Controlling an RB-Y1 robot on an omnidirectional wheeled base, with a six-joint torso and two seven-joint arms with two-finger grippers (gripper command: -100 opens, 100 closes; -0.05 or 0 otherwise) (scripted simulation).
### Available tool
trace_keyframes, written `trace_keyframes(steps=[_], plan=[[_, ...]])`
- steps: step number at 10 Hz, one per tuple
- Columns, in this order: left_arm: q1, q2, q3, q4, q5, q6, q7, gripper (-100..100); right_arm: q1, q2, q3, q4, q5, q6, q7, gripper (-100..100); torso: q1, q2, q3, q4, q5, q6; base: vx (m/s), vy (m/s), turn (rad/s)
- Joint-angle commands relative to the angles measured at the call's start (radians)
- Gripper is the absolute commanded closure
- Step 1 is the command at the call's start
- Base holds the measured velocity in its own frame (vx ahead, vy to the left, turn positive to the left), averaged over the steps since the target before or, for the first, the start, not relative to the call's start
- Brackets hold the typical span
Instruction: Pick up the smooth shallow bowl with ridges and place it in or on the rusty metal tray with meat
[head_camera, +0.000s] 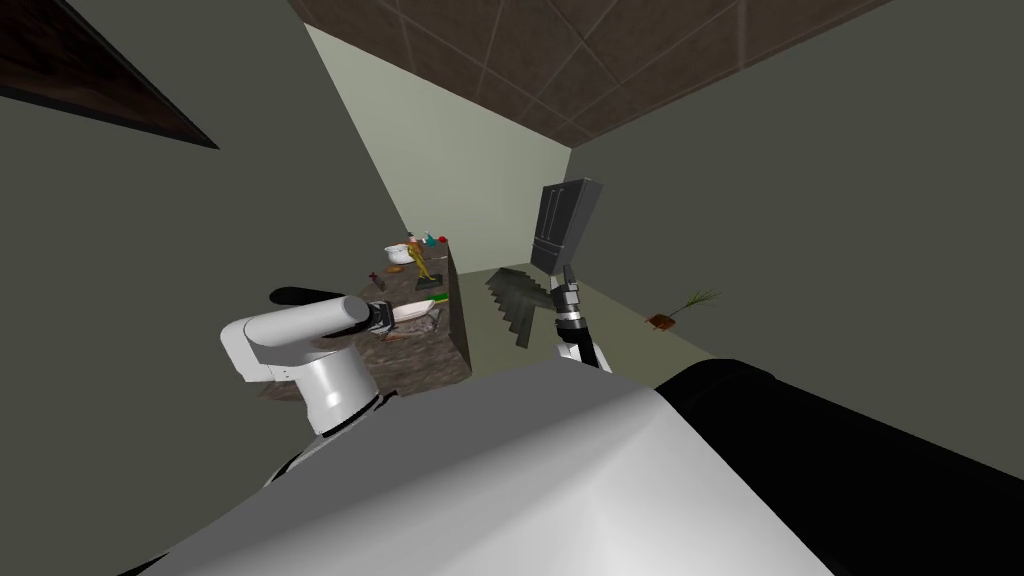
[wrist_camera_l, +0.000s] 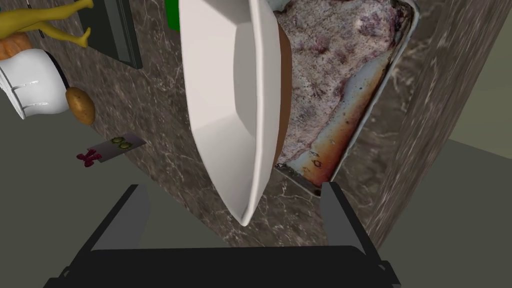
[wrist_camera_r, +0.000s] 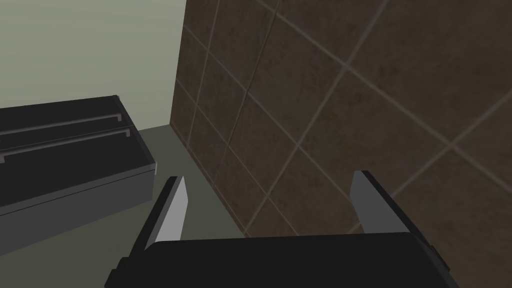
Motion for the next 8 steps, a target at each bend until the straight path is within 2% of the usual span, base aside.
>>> trace_keyframes(steps=[1, 2, 3, 8], plan=[[-0.013, 0.013, 0.012, -0.011, 0.016, 0.033, -0.013, -100, 0.0, 0.0, 0.0, 0.0, 0.0, 0.0, 0.0, 0, 0.0, 0.0, 0.0, 0.0, 0.0, 0.0, 0.047, -0.029, 0.061], [-0.009, 0.008, 0.006, -0.006, 0.009, 0.019, -0.007, -100, 0.0, 0.0, 0.0, 0.0, 0.0, 0.0, 0.0, 0, 0.0, 0.0, 0.0, 0.0, 0.0, 0.0, 0.021, -0.014, 0.014], [-0.01, 0.008, 0.007, -0.007, 0.01, 0.024, -0.008, 0, 0.0, 0.0, 0.0, 0.0, 0.0, 0.0, 0.0, 0, 0.001, 0.001, 0.0, 0.0, 0.0, 0.0, 0.0, 0.0, 0.0], [-0.01, 0.008, 0.007, -0.007, 0.01, 0.023, -0.008, 0, 0.0, 0.0, 0.0, 0.0, 0.0, 0.0, 0.0, 0, 0.002, 0.003, 0.002, 0.001, 0.001, 0.0, 0.0, 0.0, 0.0]])
